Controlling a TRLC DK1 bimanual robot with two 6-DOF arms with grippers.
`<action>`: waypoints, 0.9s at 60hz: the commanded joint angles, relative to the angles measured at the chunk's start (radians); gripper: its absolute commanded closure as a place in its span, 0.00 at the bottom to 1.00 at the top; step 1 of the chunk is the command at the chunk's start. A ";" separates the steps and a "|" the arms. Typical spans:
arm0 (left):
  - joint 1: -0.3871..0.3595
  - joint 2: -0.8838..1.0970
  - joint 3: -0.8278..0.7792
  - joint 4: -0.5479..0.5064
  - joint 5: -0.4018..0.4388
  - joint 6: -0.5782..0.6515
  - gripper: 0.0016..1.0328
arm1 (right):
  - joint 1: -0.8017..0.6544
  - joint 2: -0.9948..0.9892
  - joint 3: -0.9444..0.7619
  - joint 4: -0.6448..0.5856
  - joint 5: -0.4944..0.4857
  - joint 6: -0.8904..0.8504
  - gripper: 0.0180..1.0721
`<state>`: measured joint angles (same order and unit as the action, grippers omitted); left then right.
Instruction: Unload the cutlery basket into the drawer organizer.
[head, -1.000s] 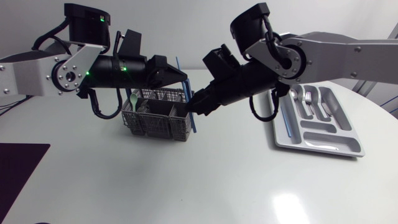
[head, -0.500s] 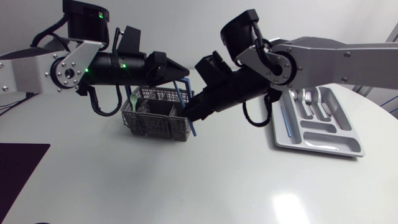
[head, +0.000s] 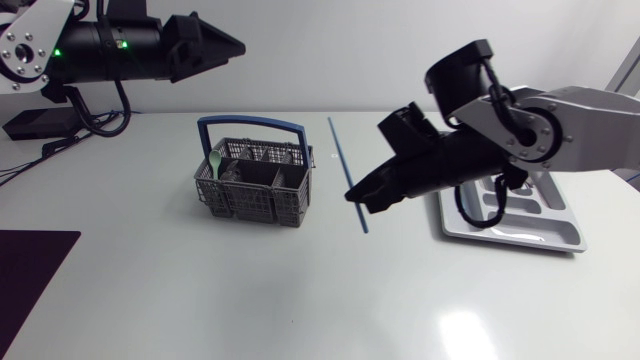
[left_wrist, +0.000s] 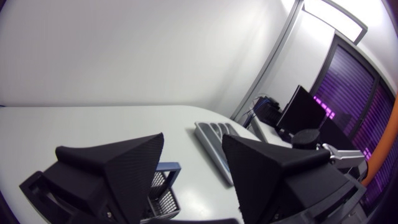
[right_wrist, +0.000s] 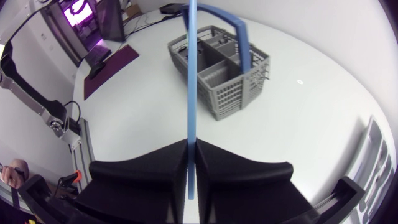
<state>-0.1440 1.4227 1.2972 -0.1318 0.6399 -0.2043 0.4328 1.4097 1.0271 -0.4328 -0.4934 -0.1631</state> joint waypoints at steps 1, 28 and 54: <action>0.020 0.002 0.014 -0.074 -0.036 0.149 0.34 | -0.080 -0.018 -0.038 -0.020 0.009 -0.018 0.93; -0.029 0.107 0.024 -0.362 -0.430 0.436 0.34 | -0.494 0.169 0.028 0.034 0.188 0.045 0.91; -0.172 0.180 0.050 -0.454 -0.660 0.396 0.37 | -0.589 0.485 0.228 0.035 0.289 0.122 0.87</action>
<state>-0.2989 1.5639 1.3117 -0.5613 -0.0025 0.2092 -0.1505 1.8404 1.2156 -0.3927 -0.2111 -0.0795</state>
